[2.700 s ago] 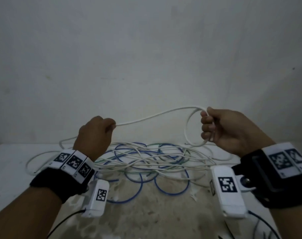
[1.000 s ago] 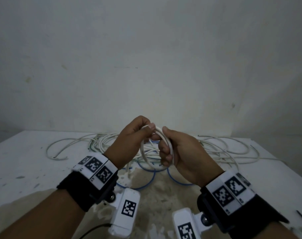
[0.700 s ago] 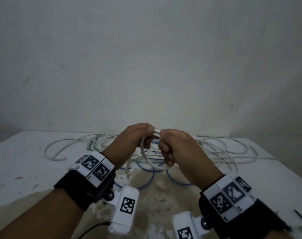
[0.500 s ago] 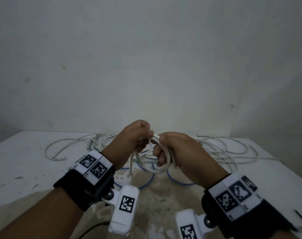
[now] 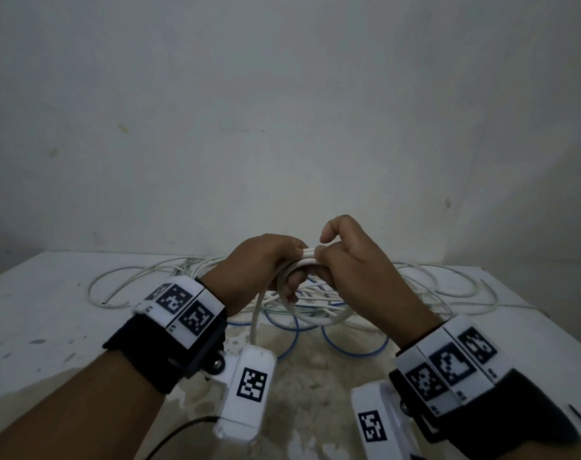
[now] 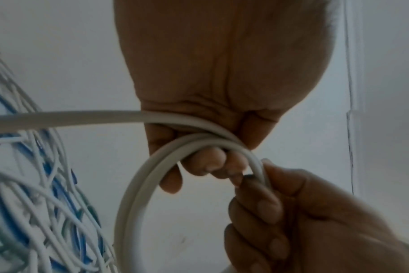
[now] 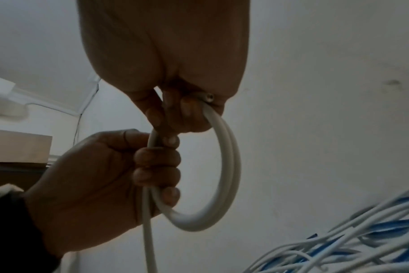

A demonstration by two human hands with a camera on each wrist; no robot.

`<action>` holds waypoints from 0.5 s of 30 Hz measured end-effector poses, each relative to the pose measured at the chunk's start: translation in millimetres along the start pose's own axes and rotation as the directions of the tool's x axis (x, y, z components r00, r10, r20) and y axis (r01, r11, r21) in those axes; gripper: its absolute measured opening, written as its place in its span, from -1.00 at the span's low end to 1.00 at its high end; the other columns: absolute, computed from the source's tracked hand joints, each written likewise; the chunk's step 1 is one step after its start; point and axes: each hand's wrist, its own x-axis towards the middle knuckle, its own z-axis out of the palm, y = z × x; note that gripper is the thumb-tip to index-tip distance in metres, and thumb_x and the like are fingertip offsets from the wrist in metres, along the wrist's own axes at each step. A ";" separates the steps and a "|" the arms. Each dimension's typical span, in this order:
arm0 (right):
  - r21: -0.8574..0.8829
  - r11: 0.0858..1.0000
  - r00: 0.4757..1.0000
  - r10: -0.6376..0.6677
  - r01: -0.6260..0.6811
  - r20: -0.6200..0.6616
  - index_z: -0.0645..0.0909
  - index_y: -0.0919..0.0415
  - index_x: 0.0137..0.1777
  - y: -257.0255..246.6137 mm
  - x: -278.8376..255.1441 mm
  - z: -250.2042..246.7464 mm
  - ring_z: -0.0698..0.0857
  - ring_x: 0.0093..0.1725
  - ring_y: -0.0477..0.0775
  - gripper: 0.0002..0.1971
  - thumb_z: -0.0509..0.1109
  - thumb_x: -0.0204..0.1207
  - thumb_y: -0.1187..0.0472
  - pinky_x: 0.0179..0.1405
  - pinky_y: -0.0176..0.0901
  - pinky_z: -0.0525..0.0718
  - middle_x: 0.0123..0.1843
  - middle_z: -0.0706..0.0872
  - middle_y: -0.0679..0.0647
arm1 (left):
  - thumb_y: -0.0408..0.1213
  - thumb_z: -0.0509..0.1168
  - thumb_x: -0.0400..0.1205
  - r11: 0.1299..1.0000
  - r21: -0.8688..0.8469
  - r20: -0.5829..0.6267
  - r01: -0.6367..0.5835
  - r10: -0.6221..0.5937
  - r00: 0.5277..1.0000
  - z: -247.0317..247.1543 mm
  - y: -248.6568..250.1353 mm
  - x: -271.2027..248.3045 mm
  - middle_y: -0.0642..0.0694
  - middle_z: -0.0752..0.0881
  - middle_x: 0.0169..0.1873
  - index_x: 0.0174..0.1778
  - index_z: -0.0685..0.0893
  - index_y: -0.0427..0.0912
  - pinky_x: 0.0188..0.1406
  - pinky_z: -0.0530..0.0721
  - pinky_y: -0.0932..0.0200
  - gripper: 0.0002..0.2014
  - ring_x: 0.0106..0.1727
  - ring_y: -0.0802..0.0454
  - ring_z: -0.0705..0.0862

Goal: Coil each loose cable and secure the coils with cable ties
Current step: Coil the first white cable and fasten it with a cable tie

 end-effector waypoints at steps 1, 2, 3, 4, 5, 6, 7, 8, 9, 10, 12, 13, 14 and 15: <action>-0.047 0.998 0.999 -0.032 0.030 -0.035 0.35 -0.01 -0.17 1.9 1.2 -1.8 0.41 -0.50 -0.02 -0.83 0.18 0.59 0.28 -0.42 -0.08 0.41 -0.46 0.55 0.09 | -0.31 0.07 0.58 0.997 -0.065 0.012 0.032 -0.031 0.999 3.6 0.2 0.5 -0.12 0.43 -0.59 -0.42 0.59 -0.27 -0.43 0.55 0.10 -0.70 -0.52 -0.09 0.36; -0.095 0.994 0.996 -0.064 0.058 -0.063 0.34 -0.01 -0.14 4.1 2.4 -3.7 0.43 -0.51 -0.04 -0.84 0.17 0.62 0.26 -0.44 -0.12 0.42 -0.41 0.60 0.16 | -0.34 0.02 0.64 0.991 -0.121 0.010 0.065 -0.064 0.998 6.6 -0.1 1.8 -0.07 0.36 -0.60 -0.39 0.56 -0.28 -0.50 0.48 0.15 -0.68 -0.54 -0.03 0.29; -0.125 0.989 0.993 -0.088 0.078 -0.075 0.34 -0.03 -0.09 6.0 3.6 -5.1 0.44 -0.51 -0.07 -0.87 0.16 0.65 0.22 -0.47 -0.18 0.41 -0.35 0.64 0.20 | -0.35 -0.01 0.68 0.982 -0.170 -0.011 0.087 -0.091 0.996 9.3 -0.7 3.5 -0.03 0.32 -0.60 -0.35 0.53 -0.28 -0.55 0.41 0.19 -0.67 -0.56 0.03 0.24; -0.137 0.987 0.992 -0.097 0.086 -0.077 0.33 -0.03 0.00 6.4 4.3 -6.6 0.47 -0.49 -0.07 -0.92 0.15 0.67 0.18 -0.47 -0.21 0.41 -0.30 0.67 0.20 | -0.34 -0.01 0.70 0.971 -0.216 -0.042 0.098 -0.109 0.993 11.5 -0.4 5.1 0.00 0.31 -0.60 -0.32 0.52 -0.28 -0.58 0.35 0.23 -0.68 -0.58 0.07 0.21; -0.146 0.986 0.992 -0.095 0.082 -0.088 0.31 -0.03 0.08 9.6 5.6 -7.2 0.52 -0.43 -0.06 -0.93 0.15 0.69 0.14 -0.44 -0.23 0.42 -0.25 0.67 0.16 | -0.32 0.00 0.71 0.958 -0.271 -0.075 0.098 -0.122 0.990 12.4 -0.7 6.7 0.03 0.30 -0.61 -0.29 0.52 -0.28 -0.61 0.31 0.26 -0.69 -0.61 0.11 0.20; -0.164 0.985 0.989 -0.083 0.062 -0.125 0.31 -0.01 0.14 13.4 6.3 -7.0 0.56 -0.34 -0.04 -0.90 0.15 0.68 0.10 -0.39 -0.22 0.43 -0.21 0.65 0.11 | -0.31 0.00 0.73 0.936 -0.341 -0.109 0.087 -0.131 0.985 12.0 -0.8 7.8 0.04 0.29 -0.61 -0.26 0.52 -0.28 -0.63 0.29 0.28 -0.71 -0.64 0.15 0.20; -0.181 0.983 0.979 -0.066 0.030 -0.196 0.35 0.03 0.14 16.9 6.5 -6.7 0.58 -0.26 0.00 -0.88 0.16 0.68 0.06 -0.38 -0.22 0.43 -0.17 0.62 0.06 | -0.30 0.01 0.74 0.905 -0.422 -0.146 0.063 -0.136 0.980 9.7 -0.6 8.9 0.06 0.29 -0.62 -0.23 0.51 -0.27 -0.65 0.28 0.30 -0.72 -0.65 0.17 0.20; -0.197 0.980 0.961 -0.045 -0.010 -0.274 0.40 0.10 0.07 18.9 5.4 -5.3 0.57 -0.21 0.03 -0.85 0.17 0.67 0.03 -0.38 -0.23 0.39 -0.15 0.60 0.05 | -0.29 0.01 0.74 0.867 -0.498 -0.184 0.028 -0.137 0.973 6.0 -0.3 9.6 0.07 0.29 -0.61 -0.20 0.51 -0.27 -0.66 0.28 0.31 -0.73 -0.66 0.19 0.20; -0.210 0.976 0.949 -0.015 -0.054 -0.314 0.44 0.16 -0.04 19.6 3.2 -2.8 0.56 -0.21 0.05 -0.78 0.17 0.67 0.00 -0.39 -0.28 0.38 -0.17 0.59 0.05 | -0.28 0.01 0.75 0.828 -0.561 -0.219 -0.008 -0.138 0.966 1.5 0.1 10.4 0.07 0.29 -0.61 -0.19 0.50 -0.26 -0.65 0.30 0.32 -0.73 -0.66 0.19 0.21; -0.240 0.965 0.961 0.031 -0.101 -0.276 0.48 0.21 -0.14 18.6 -1.1 1.2 0.56 -0.24 0.07 -0.69 0.15 0.67 -0.02 -0.42 -0.34 0.38 -0.22 0.60 0.07 | -0.27 0.01 0.76 0.792 -0.609 -0.246 -0.042 -0.139 0.959 -3.1 0.8 10.7 0.07 0.30 -0.61 -0.18 0.50 -0.25 -0.65 0.33 0.32 -0.73 -0.65 0.19 0.23; -0.290 0.951 0.994 0.112 -0.112 -0.016 0.59 0.33 -0.15 16.0 -10.4 14.9 0.64 -0.17 0.11 -0.55 0.10 0.69 -0.03 -0.25 -0.30 0.49 -0.19 0.69 0.17 | -0.25 0.00 0.77 0.735 -0.672 -0.277 -0.089 -0.138 0.951 -10.8 2.6 10.7 0.06 0.31 -0.60 -0.20 0.49 -0.23 -0.60 0.41 0.30 -0.72 -0.64 0.17 0.27; -0.252 0.962 0.982 0.136 -0.100 0.131 0.63 0.33 -0.05 15.1 -15.0 24.2 0.65 -0.05 0.13 -0.55 0.09 0.69 -0.03 -0.08 -0.17 0.53 -0.07 0.71 0.19 | -0.25 0.00 0.77 0.716 -0.691 -0.283 -0.104 -0.135 0.949 -13.4 3.4 10.4 0.06 0.32 -0.60 -0.22 0.48 -0.21 -0.56 0.45 0.28 -0.72 -0.63 0.16 0.29; -0.191 0.977 0.956 0.141 -0.093 0.258 0.64 0.30 0.05 12.8 -19.8 32.7 0.65 0.04 0.13 -0.57 0.09 0.70 -0.03 0.05 -0.07 0.53 0.02 0.70 0.17 | -0.24 0.00 0.77 0.701 -0.703 -0.286 -0.115 -0.131 0.949 -15.0 4.4 9.5 0.05 0.32 -0.60 -0.24 0.46 -0.19 -0.50 0.49 0.27 -0.71 -0.61 0.15 0.32; -0.138 0.987 0.934 0.120 -0.077 0.337 0.63 0.27 0.09 11.9 -23.3 39.9 0.65 0.06 0.13 -0.59 0.10 0.70 -0.04 0.12 -0.01 0.54 0.03 0.71 0.14 | -0.24 -0.01 0.77 0.688 -0.716 -0.286 -0.123 -0.128 0.950 -16.9 5.0 8.6 0.05 0.33 -0.60 -0.26 0.45 -0.18 -0.44 0.52 0.25 -0.70 -0.60 0.14 0.35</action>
